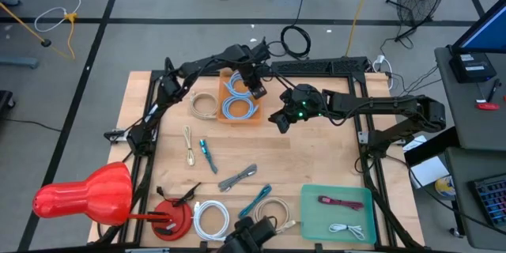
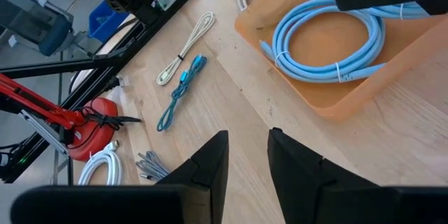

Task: Pick & Place USB Port
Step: Put the blue usb cable into the orange bin

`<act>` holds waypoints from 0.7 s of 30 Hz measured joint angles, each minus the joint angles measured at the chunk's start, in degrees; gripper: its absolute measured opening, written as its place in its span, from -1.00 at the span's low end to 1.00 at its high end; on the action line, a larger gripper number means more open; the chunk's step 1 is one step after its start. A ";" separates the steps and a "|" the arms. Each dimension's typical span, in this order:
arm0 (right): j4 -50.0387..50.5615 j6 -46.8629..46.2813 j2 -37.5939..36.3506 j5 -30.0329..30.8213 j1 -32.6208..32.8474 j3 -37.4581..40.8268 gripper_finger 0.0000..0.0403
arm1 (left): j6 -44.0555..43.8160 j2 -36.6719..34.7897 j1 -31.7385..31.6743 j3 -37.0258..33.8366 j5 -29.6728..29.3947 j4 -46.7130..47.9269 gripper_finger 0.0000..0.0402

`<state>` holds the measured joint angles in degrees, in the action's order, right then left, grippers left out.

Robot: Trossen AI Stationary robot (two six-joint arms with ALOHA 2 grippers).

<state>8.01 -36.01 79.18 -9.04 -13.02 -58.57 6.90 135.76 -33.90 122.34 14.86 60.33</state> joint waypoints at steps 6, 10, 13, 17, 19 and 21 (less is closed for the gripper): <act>0.06 0.00 0.00 0.00 0.00 0.00 -0.55 | 0.09 -0.03 -0.78 -0.21 -1.01 -0.63 -1.00; 0.07 0.00 0.00 0.00 0.00 0.00 -0.55 | 0.09 -0.04 -1.84 -0.21 -1.16 -0.65 -1.00; 0.07 0.00 0.00 0.00 0.00 0.00 -0.55 | 0.09 -0.04 -2.45 -0.21 -1.18 -0.63 -1.00; 0.07 0.00 0.00 0.22 -0.01 0.00 -0.55 | 0.25 -0.04 -3.29 -0.21 -1.12 -0.65 -1.00; 0.07 0.00 0.00 0.24 -0.02 0.00 -0.55 | 0.30 0.16 -3.42 -0.21 -1.10 -0.69 -1.00; 0.04 0.00 0.00 0.39 -0.02 0.00 -0.55 | 0.34 0.72 -3.49 -0.21 -0.97 -0.49 -1.00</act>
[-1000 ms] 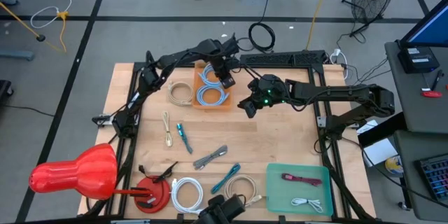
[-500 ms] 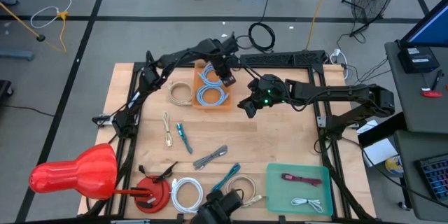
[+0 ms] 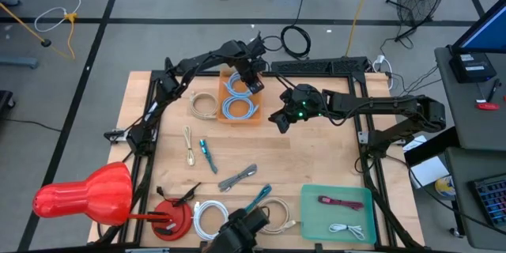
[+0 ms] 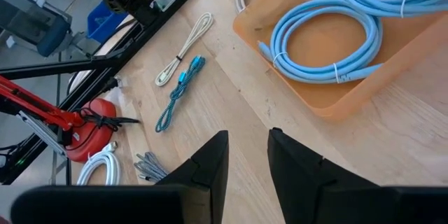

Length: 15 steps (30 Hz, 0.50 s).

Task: Pick & Place USB Port
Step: Put the blue usb cable into the orange bin

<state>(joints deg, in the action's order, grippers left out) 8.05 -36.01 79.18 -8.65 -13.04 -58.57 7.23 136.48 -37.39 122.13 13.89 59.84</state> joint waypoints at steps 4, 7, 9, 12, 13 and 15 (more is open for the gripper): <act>0.00 0.00 0.00 1.12 0.02 0.00 -0.55 | -0.16 2.01 0.00 0.00 1.03 0.21 -1.00; 0.07 -0.26 0.00 1.14 0.00 0.00 -0.55 | -0.29 2.86 0.34 0.00 1.08 0.34 -1.00; 0.11 -0.39 0.00 1.14 0.00 0.00 -0.55 | -0.26 2.91 0.36 0.00 1.01 0.23 -1.00; 0.11 -0.39 0.00 1.14 0.01 0.00 -0.55 | -0.25 2.93 0.35 0.00 1.07 -0.02 -1.00; 0.11 -0.39 0.00 1.13 0.00 0.00 -0.55 | -0.25 2.92 0.32 0.00 1.05 0.20 -1.00; 0.11 -0.39 0.00 1.12 0.00 0.00 -0.55 | -0.27 2.84 0.14 0.00 1.21 0.54 -1.00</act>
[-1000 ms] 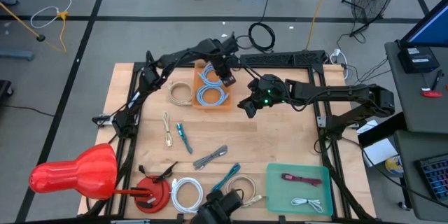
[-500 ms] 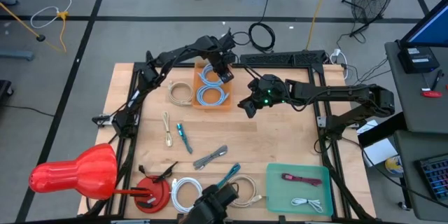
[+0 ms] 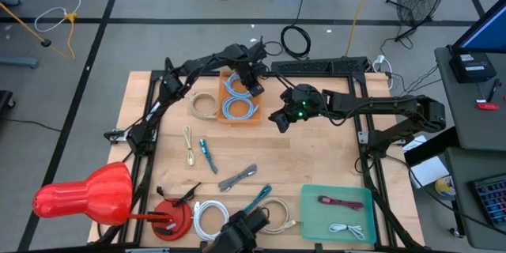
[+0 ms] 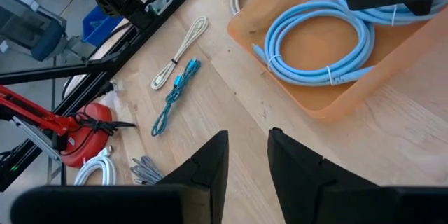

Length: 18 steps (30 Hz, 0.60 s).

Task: Pick & Place USB Port
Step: Put the blue usb cable into the orange bin, then put the white patterned usb cable into the blue bin

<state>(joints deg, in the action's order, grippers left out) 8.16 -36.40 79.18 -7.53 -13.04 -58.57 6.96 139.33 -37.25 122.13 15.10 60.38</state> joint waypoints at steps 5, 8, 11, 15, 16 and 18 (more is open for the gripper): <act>-0.02 -0.02 0.00 0.02 0.00 0.00 -0.55 | 0.04 -1.12 -0.12 -0.07 0.84 0.71 -1.00; -0.03 -0.02 0.00 0.00 0.00 0.00 -0.55 | 0.24 -2.70 0.12 -0.09 0.73 0.35 -1.00; -0.10 -0.02 0.00 -0.01 0.00 0.00 -0.55 | 0.28 -4.41 0.14 -0.09 0.92 0.15 -1.00; -0.13 -0.26 0.00 -0.11 0.00 0.00 -0.55 | 0.15 -6.58 0.21 -0.09 1.26 0.86 -1.00; -0.13 -0.26 0.00 -0.13 0.00 0.00 -0.55 | -0.01 -7.38 0.21 -0.09 1.39 1.37 -1.00; -0.11 -0.26 0.00 -0.15 0.00 0.00 -0.55 | -0.22 -8.85 0.32 -0.09 1.57 2.54 -1.00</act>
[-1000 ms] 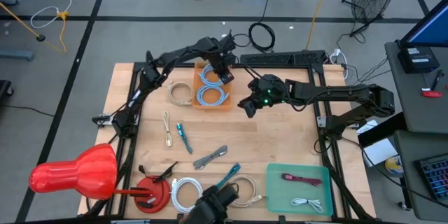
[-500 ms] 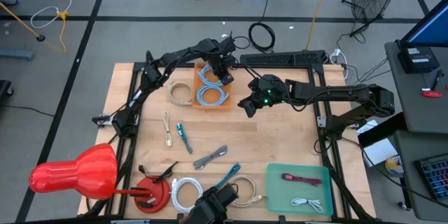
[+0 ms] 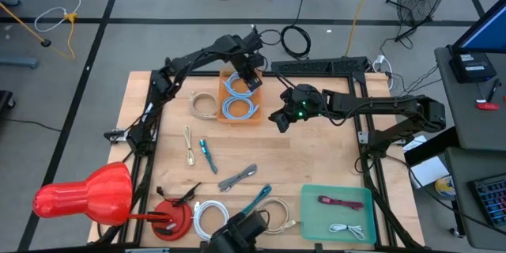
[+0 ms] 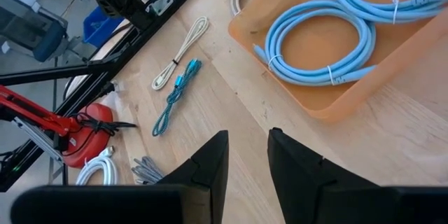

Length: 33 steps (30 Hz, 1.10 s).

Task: Pick & Place USB Port
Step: Put the white patterned usb cable into the blue bin

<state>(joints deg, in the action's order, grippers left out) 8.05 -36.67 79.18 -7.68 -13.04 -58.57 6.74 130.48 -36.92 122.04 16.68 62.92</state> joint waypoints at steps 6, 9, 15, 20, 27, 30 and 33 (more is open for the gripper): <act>0.04 -0.03 0.00 -4.61 -1.18 0.00 -0.55 | -1.44 -7.27 1.08 0.00 1.50 4.27 -1.00; 0.31 -0.04 0.00 -7.56 -1.57 0.00 -0.55 | -2.65 -12.15 2.11 0.03 1.35 6.64 -1.00; 0.59 0.73 -0.85 -14.68 -2.09 0.00 -0.55 | -9.87 -19.83 5.49 0.09 0.78 9.54 -1.00; 1.56 4.19 -3.54 -18.12 -2.32 0.01 -0.55 | -16.61 -23.62 11.77 0.09 -3.84 14.25 -1.00; 8.87 8.82 -9.86 -21.08 -2.06 -0.01 -0.55 | -29.28 -24.80 23.97 0.08 -10.37 17.57 -1.00; 12.50 10.89 -12.85 -21.03 -1.88 0.00 -0.55 | -33.84 -24.76 29.60 -0.20 -14.41 18.54 -1.00; 15.74 11.02 -15.76 -20.96 -1.88 0.00 -0.55 | -39.63 -24.86 34.34 -2.43 -16.76 17.15 -1.00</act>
<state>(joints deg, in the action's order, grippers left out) 23.79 -25.65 63.42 -28.64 -14.92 -58.57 -32.90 105.62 -2.58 119.61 -0.08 80.07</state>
